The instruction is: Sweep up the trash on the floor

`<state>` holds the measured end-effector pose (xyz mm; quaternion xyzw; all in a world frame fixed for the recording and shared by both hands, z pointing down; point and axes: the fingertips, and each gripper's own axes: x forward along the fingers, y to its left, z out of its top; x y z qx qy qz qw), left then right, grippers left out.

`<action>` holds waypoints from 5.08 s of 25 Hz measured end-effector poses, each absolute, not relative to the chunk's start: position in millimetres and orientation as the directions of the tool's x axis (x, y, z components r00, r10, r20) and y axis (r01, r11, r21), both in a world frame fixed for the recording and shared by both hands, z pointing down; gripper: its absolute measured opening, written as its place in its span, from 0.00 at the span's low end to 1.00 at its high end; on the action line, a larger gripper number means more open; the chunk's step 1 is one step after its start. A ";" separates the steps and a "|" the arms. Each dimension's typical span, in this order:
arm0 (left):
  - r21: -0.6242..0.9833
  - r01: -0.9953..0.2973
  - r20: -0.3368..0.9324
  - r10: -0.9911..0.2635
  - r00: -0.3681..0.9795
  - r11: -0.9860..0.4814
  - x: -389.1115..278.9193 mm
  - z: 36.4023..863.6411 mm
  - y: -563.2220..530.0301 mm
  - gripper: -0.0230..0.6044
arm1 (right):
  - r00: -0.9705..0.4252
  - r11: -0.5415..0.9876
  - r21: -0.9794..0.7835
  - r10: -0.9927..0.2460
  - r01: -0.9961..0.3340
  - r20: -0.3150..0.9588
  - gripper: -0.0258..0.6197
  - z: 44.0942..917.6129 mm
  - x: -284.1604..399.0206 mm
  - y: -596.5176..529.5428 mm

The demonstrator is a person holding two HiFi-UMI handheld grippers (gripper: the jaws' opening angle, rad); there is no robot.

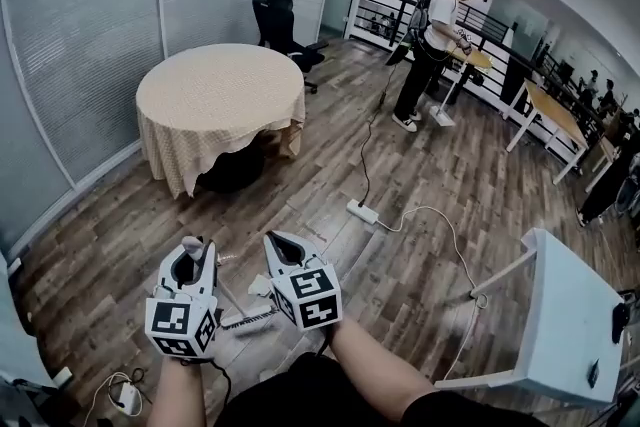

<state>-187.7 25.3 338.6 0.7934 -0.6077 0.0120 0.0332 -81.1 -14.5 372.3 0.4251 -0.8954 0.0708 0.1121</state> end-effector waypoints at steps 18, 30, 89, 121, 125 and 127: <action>-0.045 -0.974 0.126 -0.969 0.214 -0.221 -234.9 361.5 -157.5 0.15 | -0.645 0.654 -0.017 -0.741 -0.756 0.188 0.06 368.3 -91.4 -213.0; -0.054 -0.992 0.233 -0.968 0.096 -0.111 -269.8 387.5 -244.3 0.15 | -0.703 0.693 -0.153 -0.653 -0.705 0.281 0.06 425.2 -92.1 -315.7; 0.058 -0.916 0.487 -0.790 0.373 -0.397 -360.4 595.6 -377.7 0.15 | -0.336 0.451 0.046 -0.725 -0.891 0.601 0.06 513.4 -130.3 -310.1; 0.099 -0.937 0.604 -0.728 0.324 -0.336 -245.4 598.6 -353.7 0.15 | -0.280 0.331 -0.035 -0.734 -0.943 0.618 0.06 543.5 -29.0 -291.7; 0.112 -0.926 0.595 -0.722 0.353 -0.360 -232.7 597.7 -350.3 0.15 | -0.275 0.309 -0.054 -0.736 -0.950 0.618 0.06 546.8 -15.5 -286.9; 0.109 -0.908 0.583 -0.714 0.388 -0.405 -224.9 597.4 -347.2 0.15 | -0.271 0.295 -0.064 -0.741 -0.953 0.614 0.06 546.7 -10.6 -285.7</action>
